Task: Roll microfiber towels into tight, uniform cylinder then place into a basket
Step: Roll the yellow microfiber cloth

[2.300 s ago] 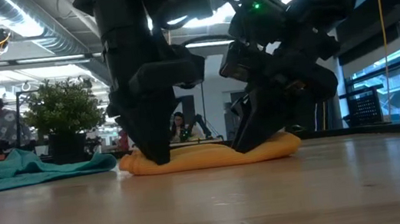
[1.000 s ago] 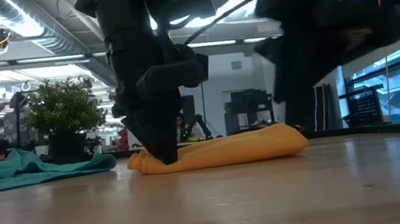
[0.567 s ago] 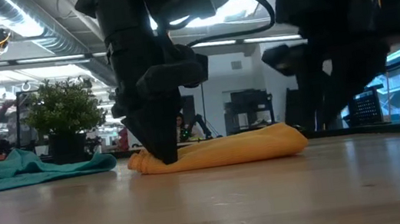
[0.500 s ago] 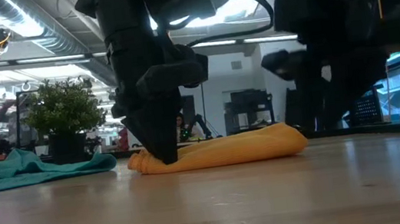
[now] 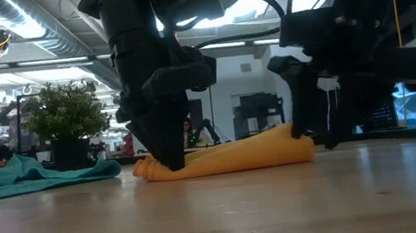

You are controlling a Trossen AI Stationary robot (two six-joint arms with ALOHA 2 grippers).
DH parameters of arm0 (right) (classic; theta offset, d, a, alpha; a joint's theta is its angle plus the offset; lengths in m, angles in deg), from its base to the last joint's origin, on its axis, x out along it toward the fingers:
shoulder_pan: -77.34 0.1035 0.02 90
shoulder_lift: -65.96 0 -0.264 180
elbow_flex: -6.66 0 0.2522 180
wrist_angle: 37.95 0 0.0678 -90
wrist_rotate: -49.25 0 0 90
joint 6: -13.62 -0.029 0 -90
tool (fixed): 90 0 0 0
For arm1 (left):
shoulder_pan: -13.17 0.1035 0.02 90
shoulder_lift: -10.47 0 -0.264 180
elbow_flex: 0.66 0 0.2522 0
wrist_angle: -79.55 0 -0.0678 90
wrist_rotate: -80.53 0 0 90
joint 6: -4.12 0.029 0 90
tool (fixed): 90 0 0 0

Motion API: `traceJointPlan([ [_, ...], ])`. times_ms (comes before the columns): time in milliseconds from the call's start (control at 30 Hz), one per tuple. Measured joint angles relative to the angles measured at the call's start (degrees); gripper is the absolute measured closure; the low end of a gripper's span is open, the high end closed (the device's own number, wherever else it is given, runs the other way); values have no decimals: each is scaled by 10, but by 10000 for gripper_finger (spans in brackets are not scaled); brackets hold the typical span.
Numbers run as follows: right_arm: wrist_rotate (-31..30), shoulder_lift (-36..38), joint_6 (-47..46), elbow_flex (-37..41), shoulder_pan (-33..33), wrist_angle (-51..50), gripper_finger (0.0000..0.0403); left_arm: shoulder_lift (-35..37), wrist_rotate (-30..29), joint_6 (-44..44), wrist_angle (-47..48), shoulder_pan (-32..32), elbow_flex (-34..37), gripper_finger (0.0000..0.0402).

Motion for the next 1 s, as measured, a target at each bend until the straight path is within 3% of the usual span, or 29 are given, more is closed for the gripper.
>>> traceJointPlan([
  [100,-26,0,0,0,0,22,178,0,0,0,0,0,0,321],
  [467,-22,0,3,0,-4,35,196,0,1,0,0,0,0,321],
  [633,20,0,-1,-3,17,27,198,0,1,0,0,0,0,321],
  [833,-57,1,26,-17,40,27,198,0,1,0,0,0,0,321],
  [1000,-69,-2,27,-8,20,39,199,0,3,-3,0,0,0,321],
])
